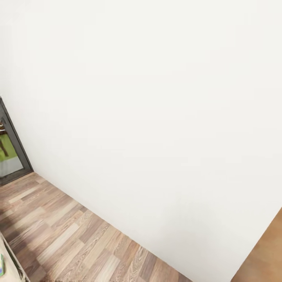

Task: Put all the toys in the child's room - the three board games (two on the bed and one on the table), the two jigsaw puzzles on the table, and the tennis ball on the table - inside the toy box on the table in the child's room.

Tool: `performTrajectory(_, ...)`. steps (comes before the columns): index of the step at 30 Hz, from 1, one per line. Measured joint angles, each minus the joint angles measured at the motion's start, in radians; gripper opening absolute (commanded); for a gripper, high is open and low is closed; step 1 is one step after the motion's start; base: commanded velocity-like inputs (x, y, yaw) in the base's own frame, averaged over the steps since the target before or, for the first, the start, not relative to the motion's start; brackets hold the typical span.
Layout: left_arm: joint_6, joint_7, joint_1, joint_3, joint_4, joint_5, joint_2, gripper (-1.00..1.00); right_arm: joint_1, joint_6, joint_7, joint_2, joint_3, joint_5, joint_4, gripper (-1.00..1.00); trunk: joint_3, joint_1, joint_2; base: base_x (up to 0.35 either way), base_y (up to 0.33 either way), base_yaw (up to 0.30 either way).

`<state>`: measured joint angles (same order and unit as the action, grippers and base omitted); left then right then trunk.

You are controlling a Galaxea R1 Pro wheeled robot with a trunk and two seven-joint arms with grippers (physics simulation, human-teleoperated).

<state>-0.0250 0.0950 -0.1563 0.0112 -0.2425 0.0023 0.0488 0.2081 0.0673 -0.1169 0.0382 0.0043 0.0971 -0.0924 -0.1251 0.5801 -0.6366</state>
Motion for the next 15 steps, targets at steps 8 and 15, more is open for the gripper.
performTrajectory(8,0.0,0.002,0.0,0.0,0.001,0.0,0.0,1.0,0.0,0.0,-0.001,0.0,0.0,0.0,0.0,1.0,0.003,-0.008,0.014,0.0,-0.001,0.272)
performTrajectory(15,0.0,0.005,0.0,0.0,0.001,0.001,0.0,1.0,0.0,0.0,-0.001,0.0,0.0,0.0,0.0,1.0,0.022,-0.034,0.063,0.0,0.0,0.272)
